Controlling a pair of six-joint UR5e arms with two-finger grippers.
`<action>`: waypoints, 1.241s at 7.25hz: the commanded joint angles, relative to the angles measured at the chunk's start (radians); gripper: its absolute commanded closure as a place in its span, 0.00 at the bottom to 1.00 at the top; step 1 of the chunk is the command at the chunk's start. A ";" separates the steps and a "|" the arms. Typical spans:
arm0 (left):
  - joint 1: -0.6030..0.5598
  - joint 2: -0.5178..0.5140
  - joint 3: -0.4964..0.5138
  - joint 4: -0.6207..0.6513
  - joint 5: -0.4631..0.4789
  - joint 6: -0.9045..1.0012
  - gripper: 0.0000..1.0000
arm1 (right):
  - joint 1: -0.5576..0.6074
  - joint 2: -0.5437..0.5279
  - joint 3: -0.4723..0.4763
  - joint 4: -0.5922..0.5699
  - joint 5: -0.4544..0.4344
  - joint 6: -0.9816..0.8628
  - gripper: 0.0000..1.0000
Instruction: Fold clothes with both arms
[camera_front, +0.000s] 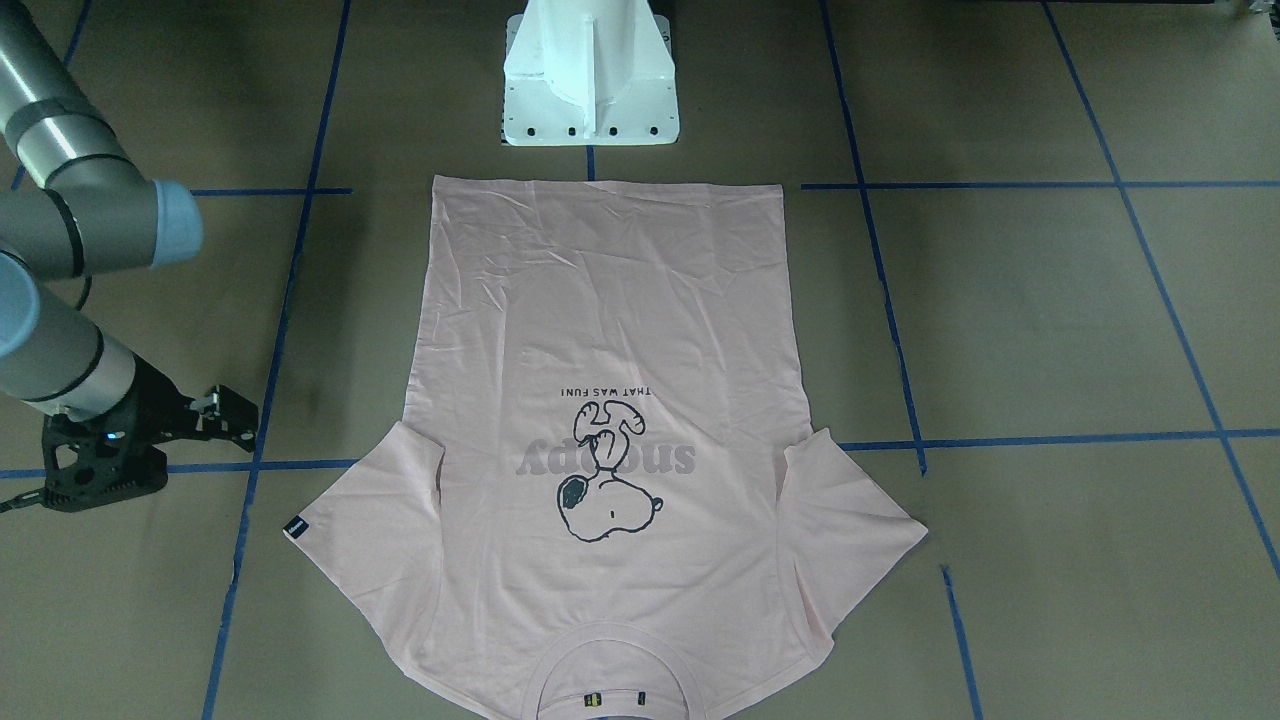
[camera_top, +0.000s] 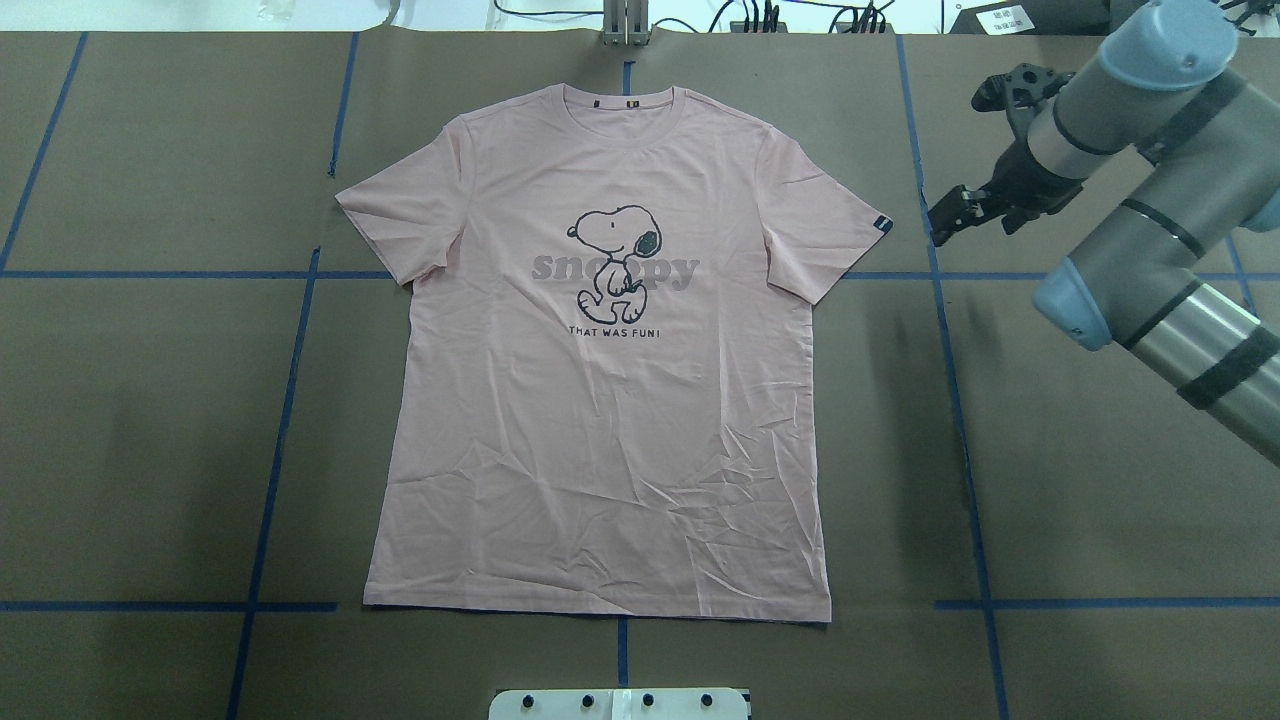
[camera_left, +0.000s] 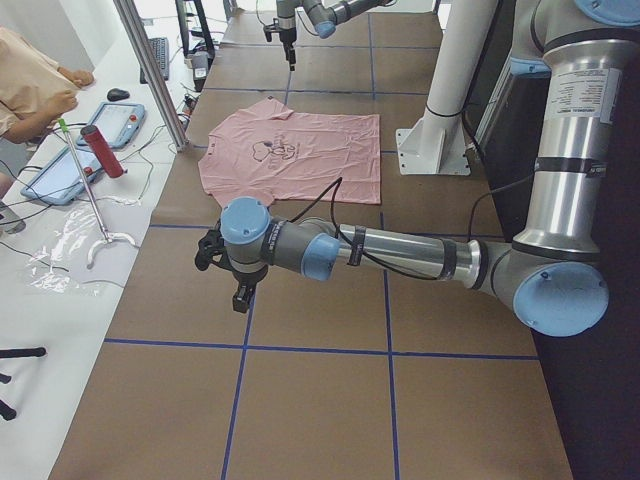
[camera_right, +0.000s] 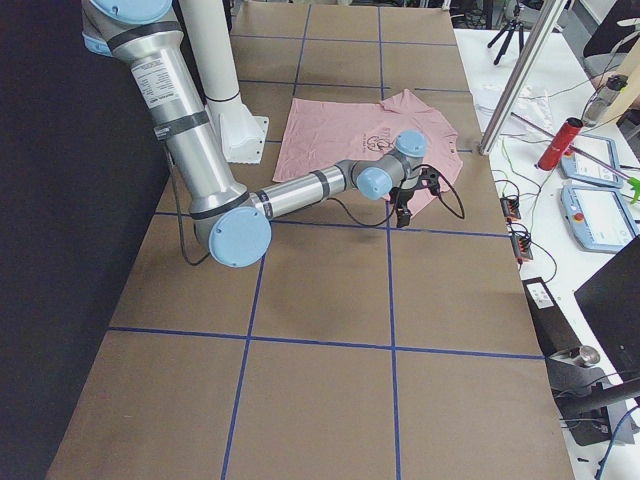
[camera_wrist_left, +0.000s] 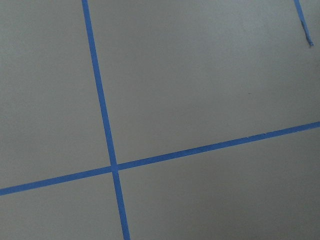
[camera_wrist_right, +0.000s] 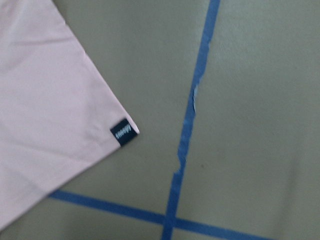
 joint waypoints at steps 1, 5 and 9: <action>0.000 0.000 -0.003 -0.001 0.000 0.001 0.00 | -0.019 0.099 -0.228 0.289 -0.081 0.332 0.01; 0.000 0.004 -0.015 -0.001 -0.002 0.000 0.00 | -0.070 0.101 -0.234 0.286 -0.164 0.345 0.13; -0.002 0.019 -0.015 -0.001 -0.002 0.003 0.00 | -0.088 0.103 -0.228 0.288 -0.164 0.371 0.90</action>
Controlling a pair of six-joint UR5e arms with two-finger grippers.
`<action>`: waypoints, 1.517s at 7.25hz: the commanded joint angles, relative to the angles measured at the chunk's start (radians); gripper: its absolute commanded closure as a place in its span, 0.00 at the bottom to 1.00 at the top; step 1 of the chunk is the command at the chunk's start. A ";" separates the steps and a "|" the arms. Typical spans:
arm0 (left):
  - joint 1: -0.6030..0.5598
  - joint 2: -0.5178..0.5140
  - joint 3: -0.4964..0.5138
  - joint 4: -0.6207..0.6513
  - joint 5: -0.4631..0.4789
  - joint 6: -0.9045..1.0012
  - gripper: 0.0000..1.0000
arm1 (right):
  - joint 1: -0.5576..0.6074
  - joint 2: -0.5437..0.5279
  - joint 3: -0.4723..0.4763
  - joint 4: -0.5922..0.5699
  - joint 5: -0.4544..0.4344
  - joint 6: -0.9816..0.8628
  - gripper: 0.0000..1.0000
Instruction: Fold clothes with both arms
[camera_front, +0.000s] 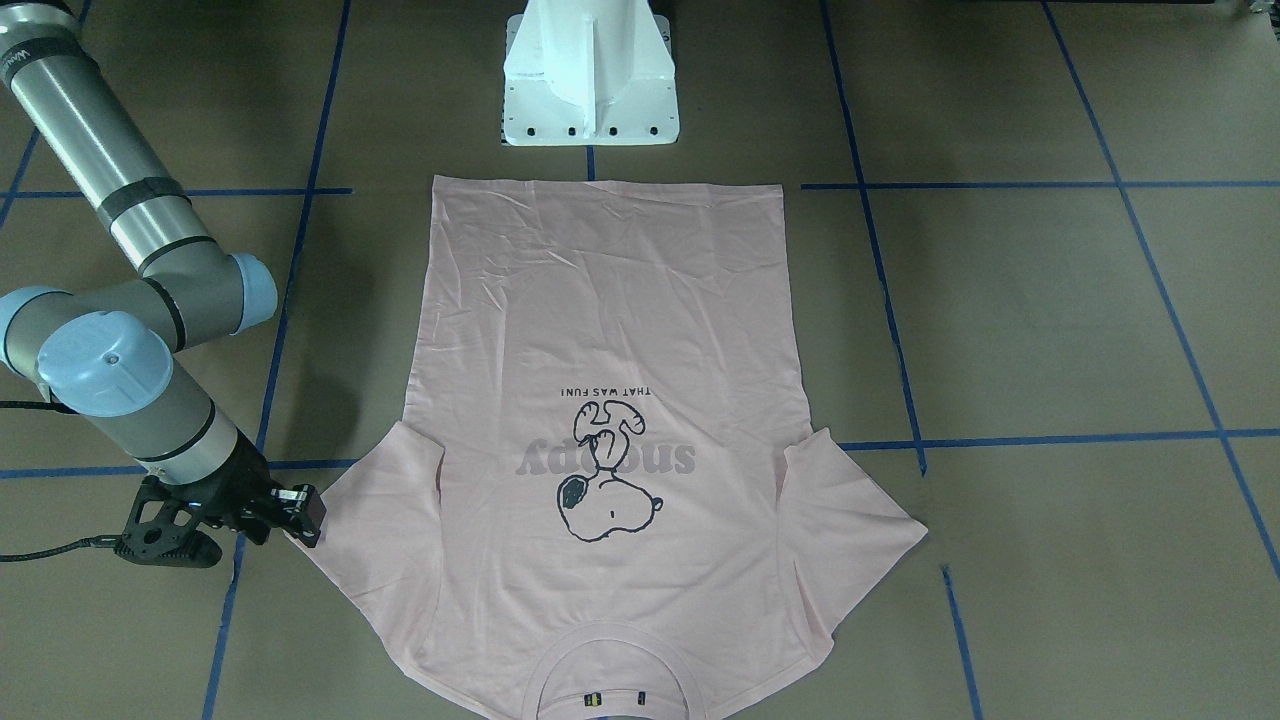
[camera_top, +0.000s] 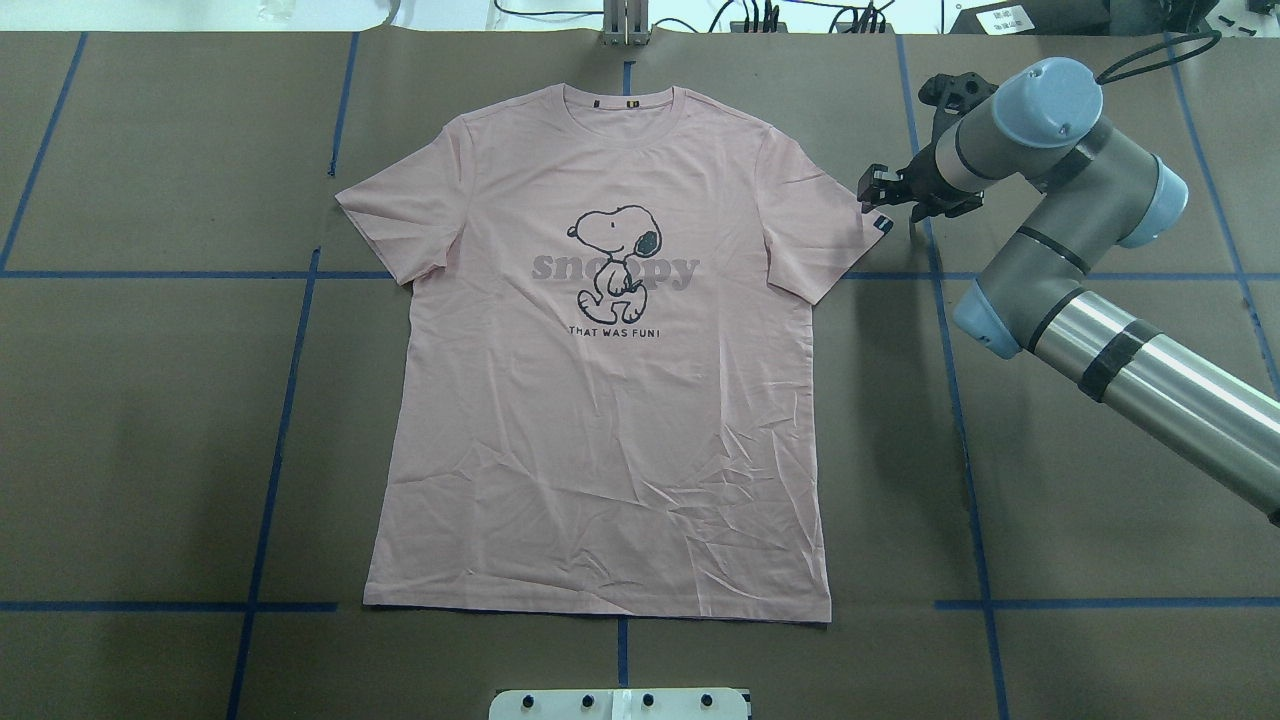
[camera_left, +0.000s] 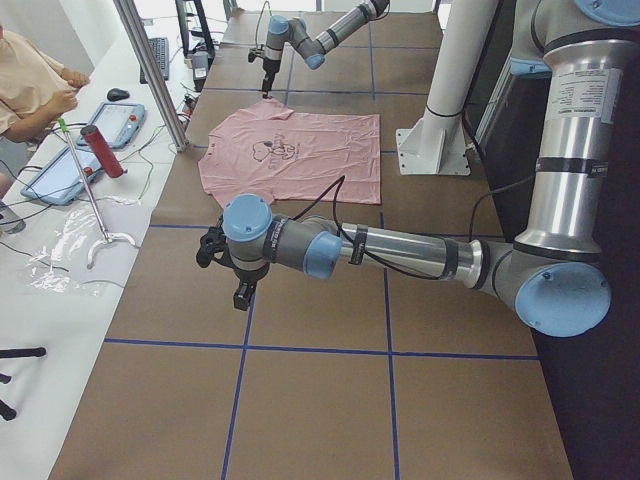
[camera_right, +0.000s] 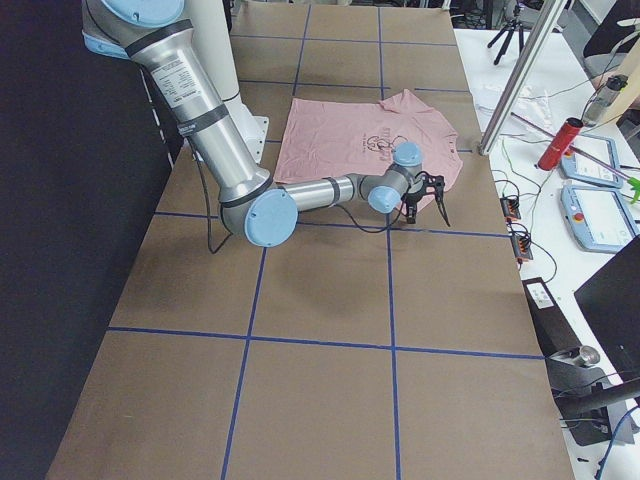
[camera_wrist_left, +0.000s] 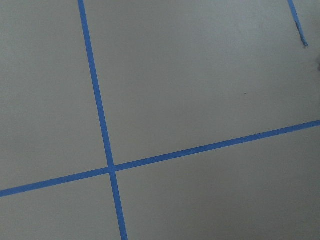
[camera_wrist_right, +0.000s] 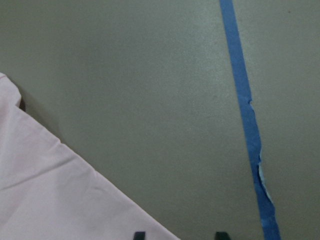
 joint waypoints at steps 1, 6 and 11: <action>-0.001 0.009 0.000 -0.002 0.001 0.002 0.00 | -0.005 0.005 0.006 0.001 0.000 0.011 1.00; -0.001 0.015 -0.002 -0.002 0.000 0.002 0.00 | -0.036 0.050 0.058 -0.033 -0.003 0.017 1.00; -0.001 0.027 -0.008 -0.002 0.000 0.002 0.00 | -0.136 0.307 -0.066 -0.120 -0.222 0.293 1.00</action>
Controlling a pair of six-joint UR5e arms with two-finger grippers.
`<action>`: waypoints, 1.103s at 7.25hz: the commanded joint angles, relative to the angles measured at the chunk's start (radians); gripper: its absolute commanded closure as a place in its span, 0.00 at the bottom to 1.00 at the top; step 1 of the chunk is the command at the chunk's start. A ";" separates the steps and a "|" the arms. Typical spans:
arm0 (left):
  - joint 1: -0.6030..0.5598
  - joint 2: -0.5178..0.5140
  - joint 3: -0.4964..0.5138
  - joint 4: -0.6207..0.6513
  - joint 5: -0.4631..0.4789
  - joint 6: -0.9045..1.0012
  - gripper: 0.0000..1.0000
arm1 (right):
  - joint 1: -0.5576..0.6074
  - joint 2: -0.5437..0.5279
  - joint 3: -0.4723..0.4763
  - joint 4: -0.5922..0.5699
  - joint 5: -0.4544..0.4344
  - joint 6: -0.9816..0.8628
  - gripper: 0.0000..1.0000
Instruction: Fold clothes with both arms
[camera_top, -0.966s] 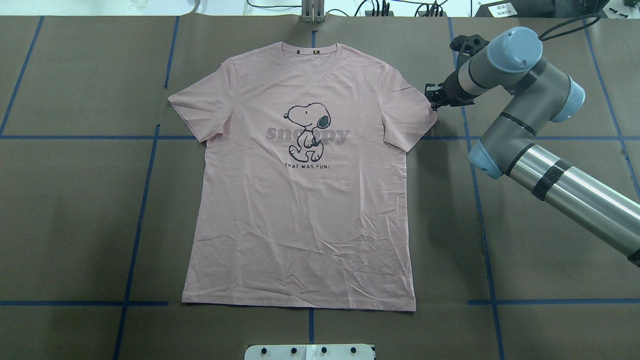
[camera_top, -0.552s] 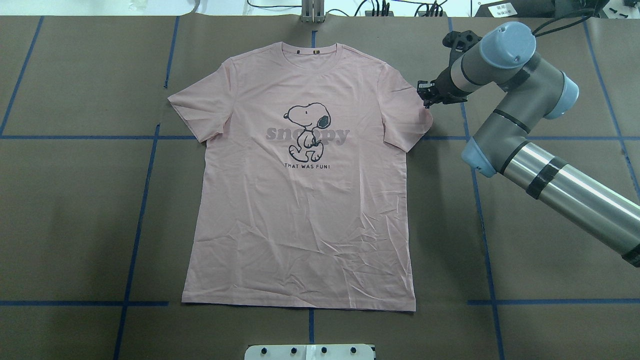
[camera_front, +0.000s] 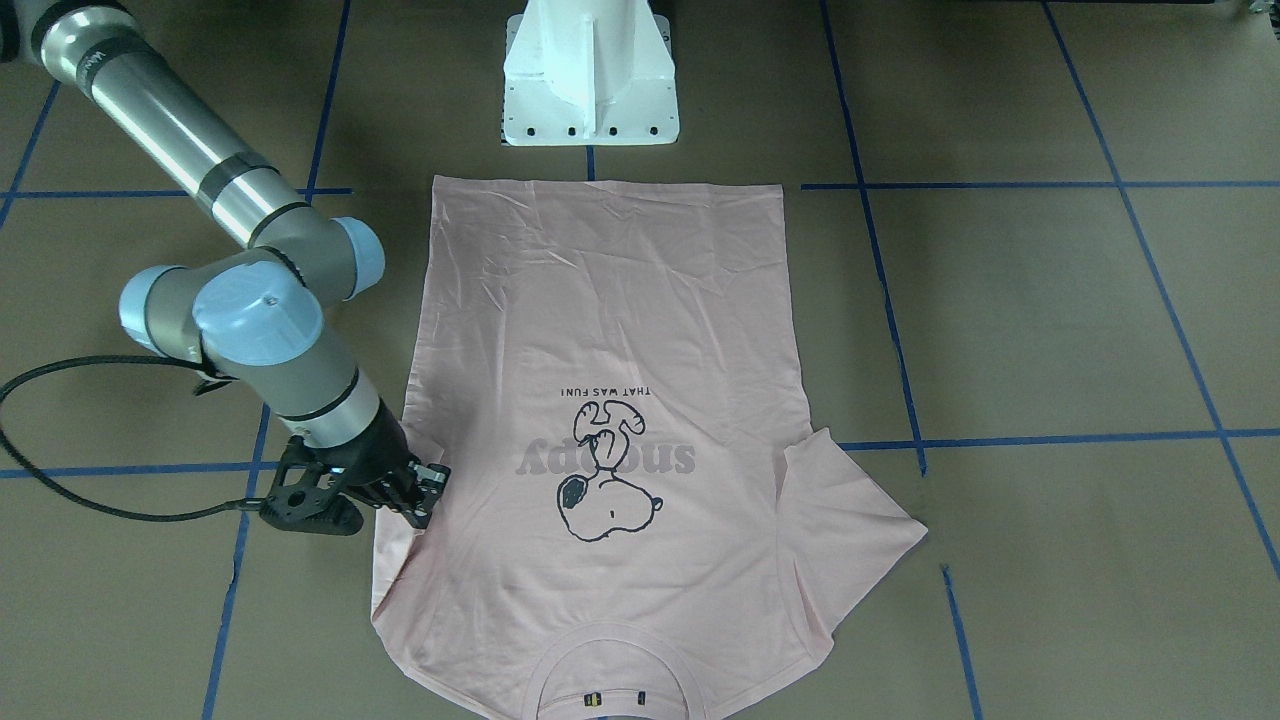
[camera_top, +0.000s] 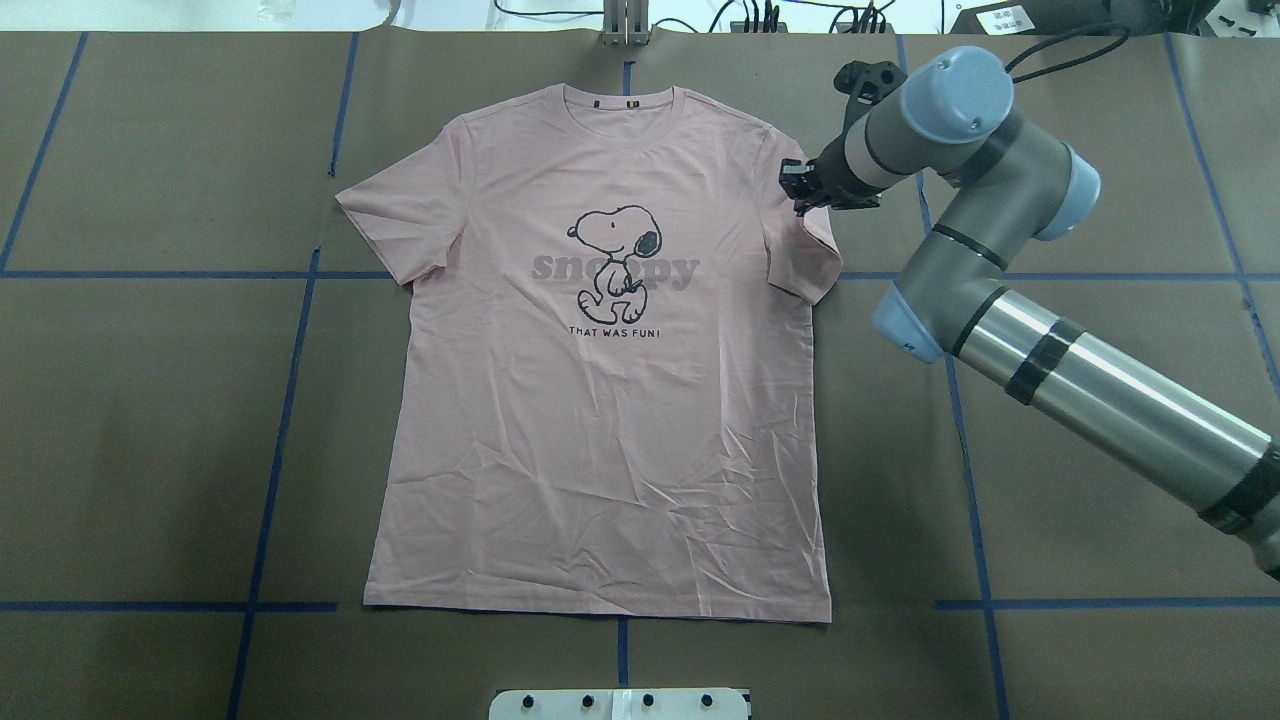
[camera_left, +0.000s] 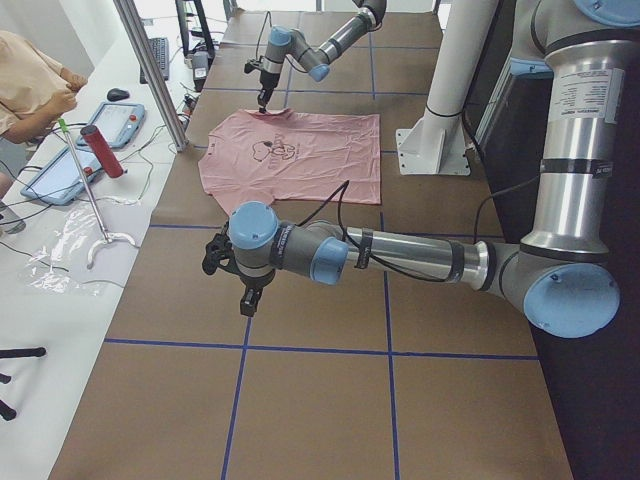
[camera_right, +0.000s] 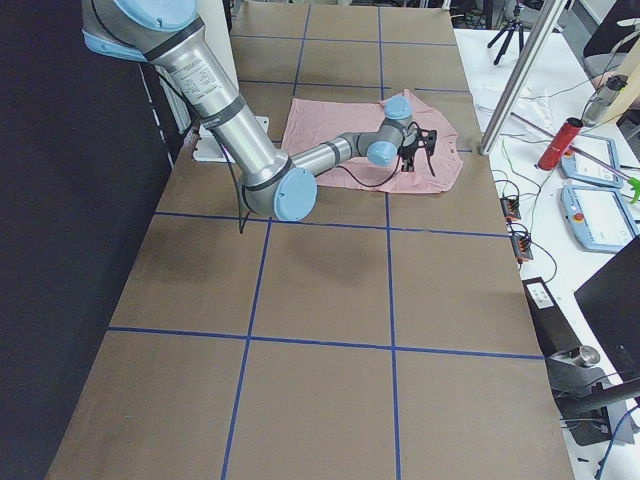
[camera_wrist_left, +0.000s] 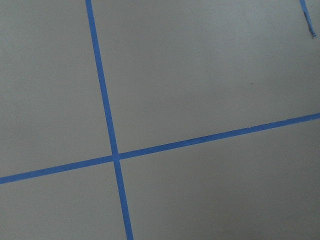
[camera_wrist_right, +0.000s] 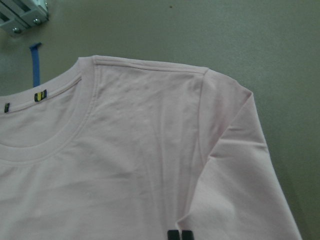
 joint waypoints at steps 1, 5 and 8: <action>0.002 0.000 -0.003 0.000 0.000 -0.001 0.00 | -0.019 0.095 -0.138 -0.011 -0.088 0.019 1.00; 0.046 -0.033 0.081 -0.251 -0.038 -0.135 0.00 | -0.016 0.089 -0.123 -0.011 -0.115 -0.068 0.00; 0.231 -0.192 0.142 -0.356 -0.035 -0.519 0.00 | -0.006 -0.100 0.195 -0.021 -0.052 -0.067 0.00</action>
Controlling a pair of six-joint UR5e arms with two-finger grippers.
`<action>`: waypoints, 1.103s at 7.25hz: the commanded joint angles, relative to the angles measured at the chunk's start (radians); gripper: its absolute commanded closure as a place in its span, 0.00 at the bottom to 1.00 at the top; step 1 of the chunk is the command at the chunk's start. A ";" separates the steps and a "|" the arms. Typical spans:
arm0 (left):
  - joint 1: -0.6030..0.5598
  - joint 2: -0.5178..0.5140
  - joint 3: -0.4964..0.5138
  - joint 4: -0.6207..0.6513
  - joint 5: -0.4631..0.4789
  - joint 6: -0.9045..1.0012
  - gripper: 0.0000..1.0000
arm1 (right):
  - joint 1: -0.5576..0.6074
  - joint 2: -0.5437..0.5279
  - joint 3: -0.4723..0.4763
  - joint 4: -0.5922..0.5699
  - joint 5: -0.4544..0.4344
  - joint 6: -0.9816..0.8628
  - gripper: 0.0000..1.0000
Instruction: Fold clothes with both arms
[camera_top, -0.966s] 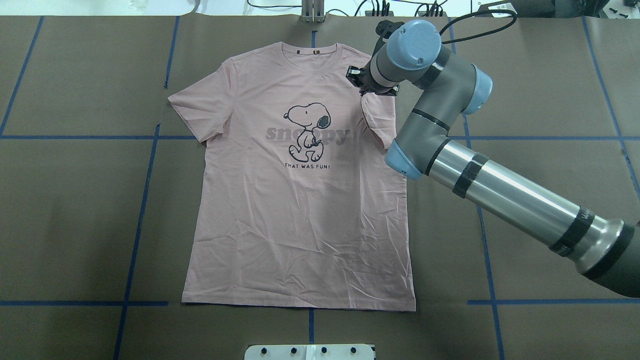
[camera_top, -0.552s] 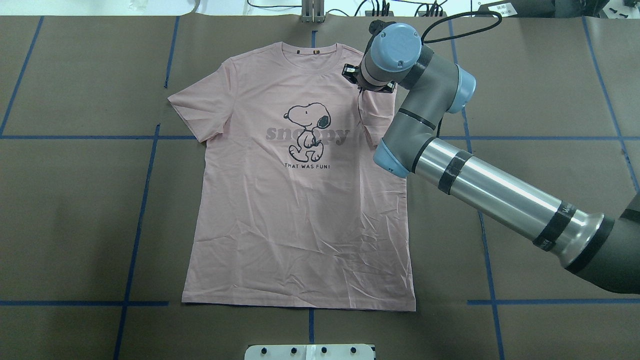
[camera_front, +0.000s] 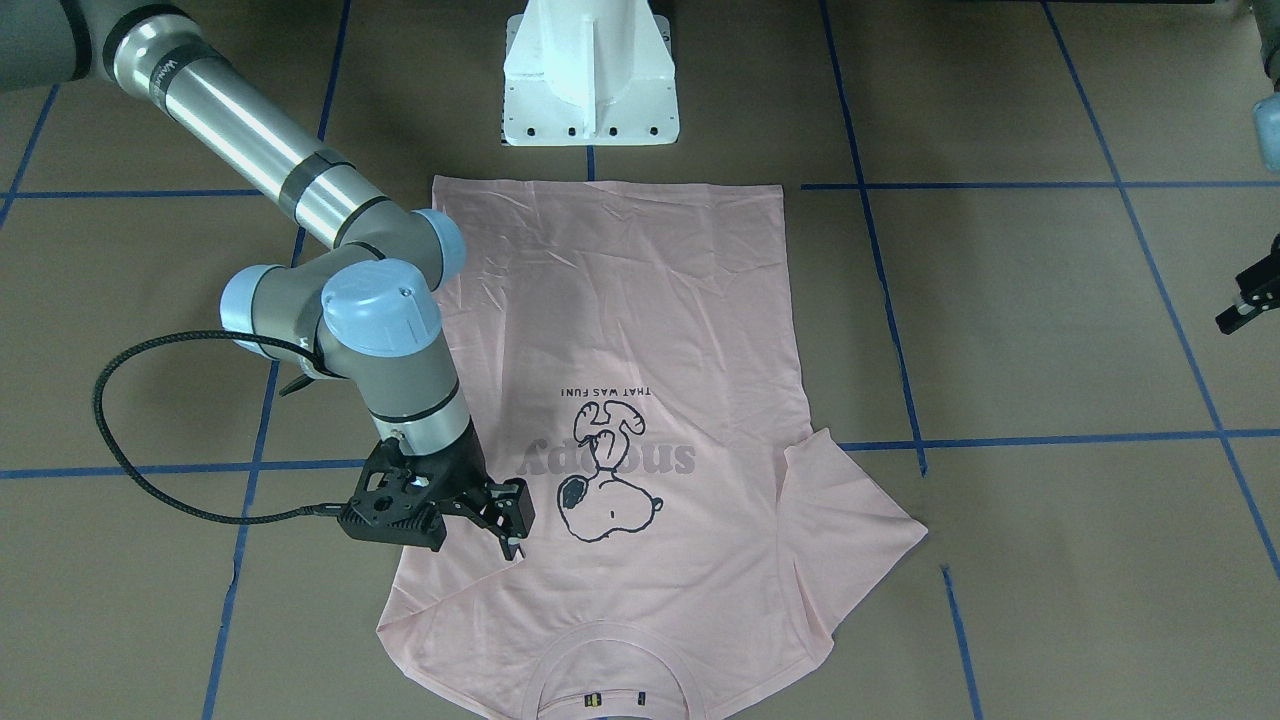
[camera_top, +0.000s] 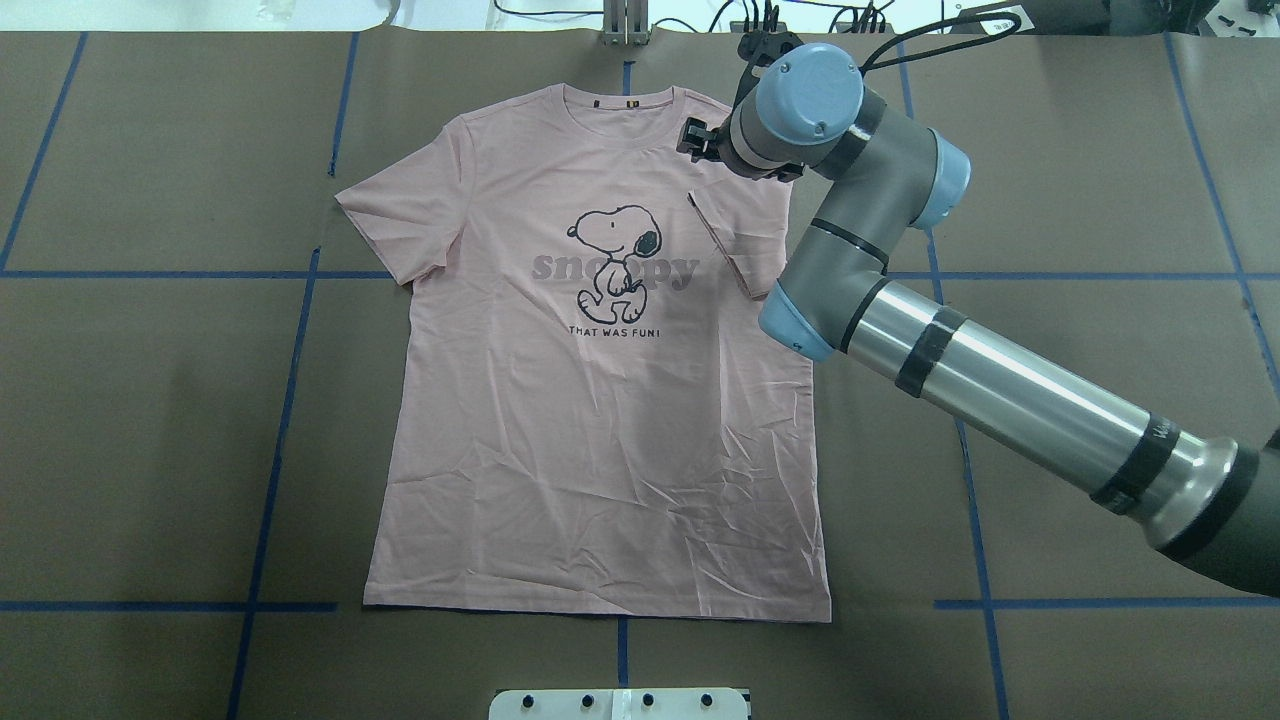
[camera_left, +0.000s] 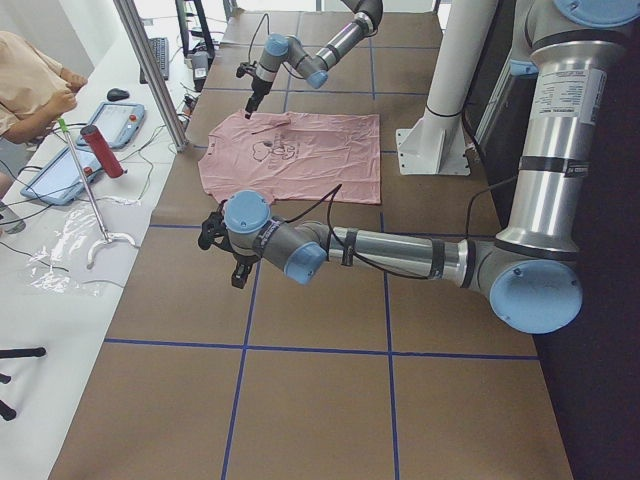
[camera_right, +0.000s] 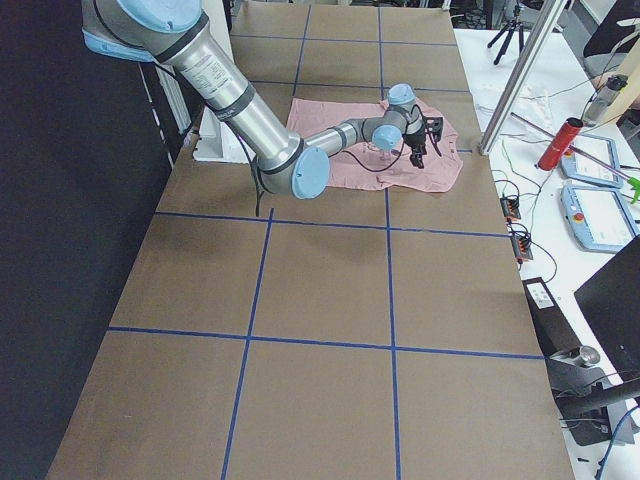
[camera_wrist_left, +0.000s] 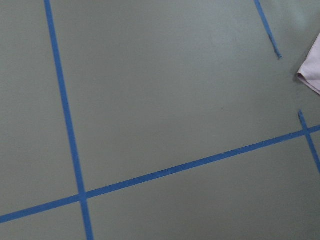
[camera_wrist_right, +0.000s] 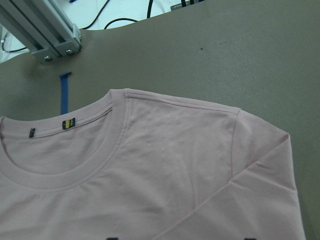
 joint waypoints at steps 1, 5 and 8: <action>0.210 -0.190 0.081 -0.028 0.013 -0.361 0.00 | 0.023 -0.187 0.281 -0.001 0.080 0.000 0.00; 0.384 -0.470 0.384 -0.037 0.255 -0.458 0.11 | 0.132 -0.486 0.584 0.010 0.290 -0.006 0.00; 0.397 -0.542 0.551 -0.147 0.303 -0.458 0.24 | 0.130 -0.490 0.584 0.008 0.290 -0.006 0.00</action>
